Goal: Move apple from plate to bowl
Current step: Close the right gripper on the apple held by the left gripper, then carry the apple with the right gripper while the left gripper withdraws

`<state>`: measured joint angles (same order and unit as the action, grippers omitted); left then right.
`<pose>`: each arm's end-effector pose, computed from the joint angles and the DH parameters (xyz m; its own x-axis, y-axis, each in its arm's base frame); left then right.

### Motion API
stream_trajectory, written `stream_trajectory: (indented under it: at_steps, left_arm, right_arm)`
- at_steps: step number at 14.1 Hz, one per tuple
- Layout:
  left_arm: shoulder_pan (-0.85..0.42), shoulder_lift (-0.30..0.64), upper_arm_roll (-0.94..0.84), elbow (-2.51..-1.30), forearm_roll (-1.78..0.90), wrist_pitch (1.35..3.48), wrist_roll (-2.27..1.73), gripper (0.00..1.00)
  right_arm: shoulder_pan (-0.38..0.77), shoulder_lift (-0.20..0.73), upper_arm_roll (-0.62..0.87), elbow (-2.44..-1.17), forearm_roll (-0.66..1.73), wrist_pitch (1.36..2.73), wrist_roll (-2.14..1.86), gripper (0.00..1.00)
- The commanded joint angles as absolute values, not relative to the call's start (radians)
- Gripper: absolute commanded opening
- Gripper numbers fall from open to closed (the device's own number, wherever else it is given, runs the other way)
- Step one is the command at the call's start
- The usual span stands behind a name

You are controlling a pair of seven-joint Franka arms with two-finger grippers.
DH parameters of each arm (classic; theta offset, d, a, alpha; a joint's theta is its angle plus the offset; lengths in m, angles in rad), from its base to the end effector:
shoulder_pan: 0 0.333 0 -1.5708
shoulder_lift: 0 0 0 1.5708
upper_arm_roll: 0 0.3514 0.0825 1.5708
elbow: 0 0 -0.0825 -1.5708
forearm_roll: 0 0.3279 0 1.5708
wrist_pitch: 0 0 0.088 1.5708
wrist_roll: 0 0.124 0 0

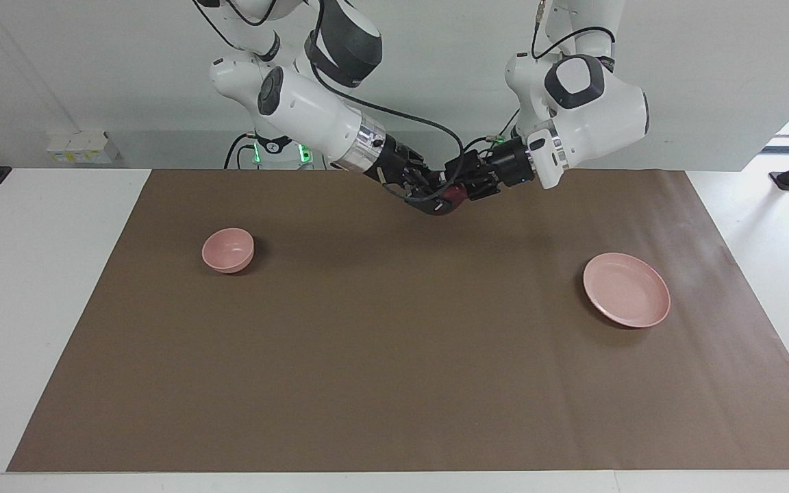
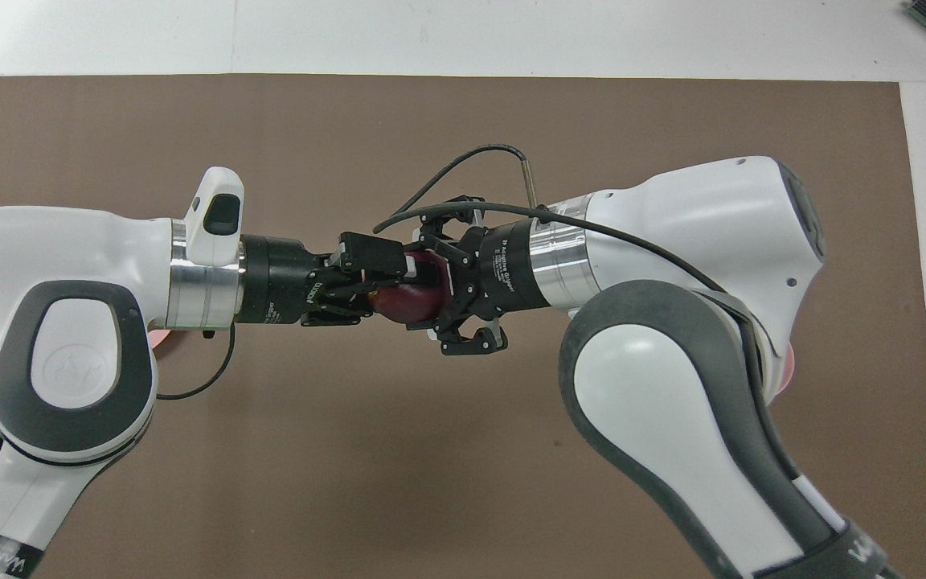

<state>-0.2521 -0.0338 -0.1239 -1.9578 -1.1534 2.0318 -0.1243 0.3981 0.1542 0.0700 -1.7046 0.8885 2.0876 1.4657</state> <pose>0.4615 -0.2539 0.5769 0.9636 0.1086 -0.2442 0.2657 -0.4869 0.8321 0.5088 0.3097 0.5762 0.1879 -0.6438 -0.7418 -0.9819 -0.1408 -0.1265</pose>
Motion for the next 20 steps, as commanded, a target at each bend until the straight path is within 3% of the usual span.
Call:
stream_trajectory:
  at_steps: [1, 11, 14, 20]
  left_arm:
    - [-0.259, -0.083, -0.104, -1.979, -1.09, 2.022, -0.141, 1.0]
    - [-0.178, -0.101, -0.094, -1.864, -0.473, 1.83, -0.261, 1.0]
    - [-0.178, -0.1, -0.094, -1.846, -0.298, 1.783, -0.261, 1.0]
    - [-0.1, -0.084, -0.094, -1.726, -0.106, 1.671, -0.16, 1.0]
  right_arm:
    - [0.373, 0.153, 0.071, -1.701, 0.851, 2.057, 1.486, 0.07]
    - [0.229, 0.095, 0.061, -1.697, 0.421, 1.76, 1.199, 0.0]
    - [0.122, 0.091, 0.061, -1.706, 0.37, 1.659, 1.016, 0.0]
    - [-0.072, 0.043, 0.061, -1.87, 0.121, 1.681, 0.521, 0.0]
